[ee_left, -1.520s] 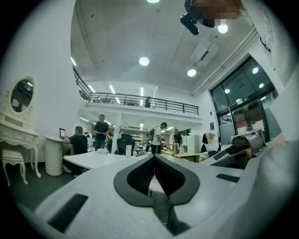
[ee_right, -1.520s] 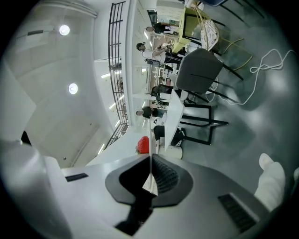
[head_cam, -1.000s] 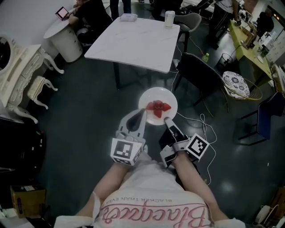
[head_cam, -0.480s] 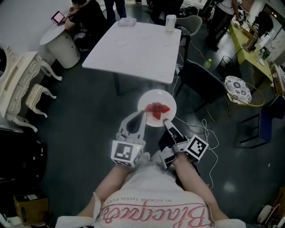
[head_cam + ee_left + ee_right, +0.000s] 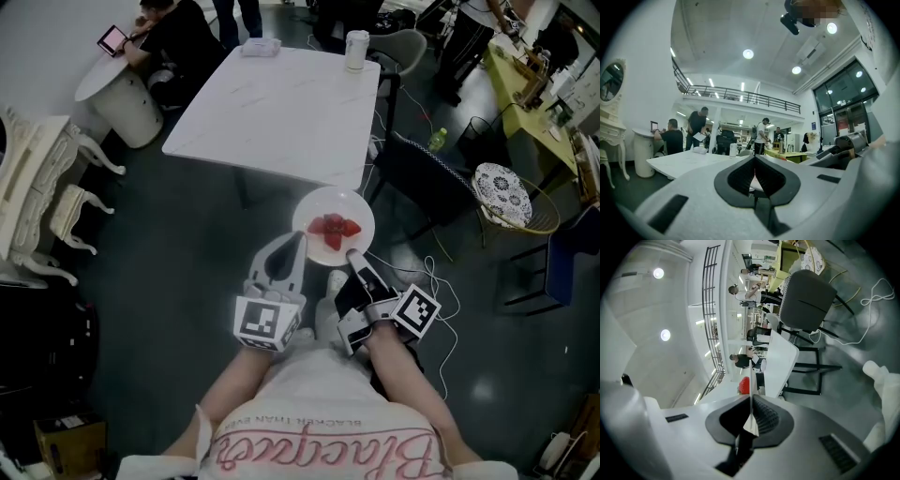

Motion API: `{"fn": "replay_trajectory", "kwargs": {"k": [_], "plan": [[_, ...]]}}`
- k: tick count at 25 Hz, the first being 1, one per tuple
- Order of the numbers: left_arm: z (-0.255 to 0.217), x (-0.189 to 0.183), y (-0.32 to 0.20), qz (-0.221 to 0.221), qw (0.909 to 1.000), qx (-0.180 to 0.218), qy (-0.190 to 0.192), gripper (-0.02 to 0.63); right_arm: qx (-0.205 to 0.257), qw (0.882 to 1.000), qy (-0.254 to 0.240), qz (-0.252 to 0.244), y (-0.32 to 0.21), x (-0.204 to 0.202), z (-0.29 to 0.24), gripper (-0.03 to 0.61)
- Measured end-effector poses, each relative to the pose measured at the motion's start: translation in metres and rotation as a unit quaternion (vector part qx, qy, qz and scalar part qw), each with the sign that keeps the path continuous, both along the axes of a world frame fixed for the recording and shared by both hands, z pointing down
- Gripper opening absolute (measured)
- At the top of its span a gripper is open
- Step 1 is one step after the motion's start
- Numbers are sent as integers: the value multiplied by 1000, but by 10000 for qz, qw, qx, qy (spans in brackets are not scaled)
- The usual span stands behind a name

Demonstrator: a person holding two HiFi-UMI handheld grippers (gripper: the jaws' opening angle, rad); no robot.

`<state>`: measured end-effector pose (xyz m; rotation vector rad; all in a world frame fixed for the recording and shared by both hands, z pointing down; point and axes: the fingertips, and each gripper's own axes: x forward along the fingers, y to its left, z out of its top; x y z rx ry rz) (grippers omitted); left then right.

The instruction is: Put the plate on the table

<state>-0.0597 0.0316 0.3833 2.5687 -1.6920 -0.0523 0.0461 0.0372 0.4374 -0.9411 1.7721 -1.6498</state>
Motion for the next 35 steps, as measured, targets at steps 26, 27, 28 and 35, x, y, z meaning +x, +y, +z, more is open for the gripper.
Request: {"fn": "replay_trajectory", "kwargs": {"k": [26,27,28,35], "plan": [[3,15,-251,-791,9969,40,-12,5,-154,9974,-142,-691,-270,16,10,15],[5,15,-252,-830,9965,72,-22,5,-119,9973,-148,-716,-273,16,12,14],[6,15,-258,-867,9962,88,-28,5,-95,9971,-152,-741,-280,16,14,14],[10,10,-336,-1104,9938,-120,-9,5,-385,9954,-50,-880,-360,16,21,14]]}}
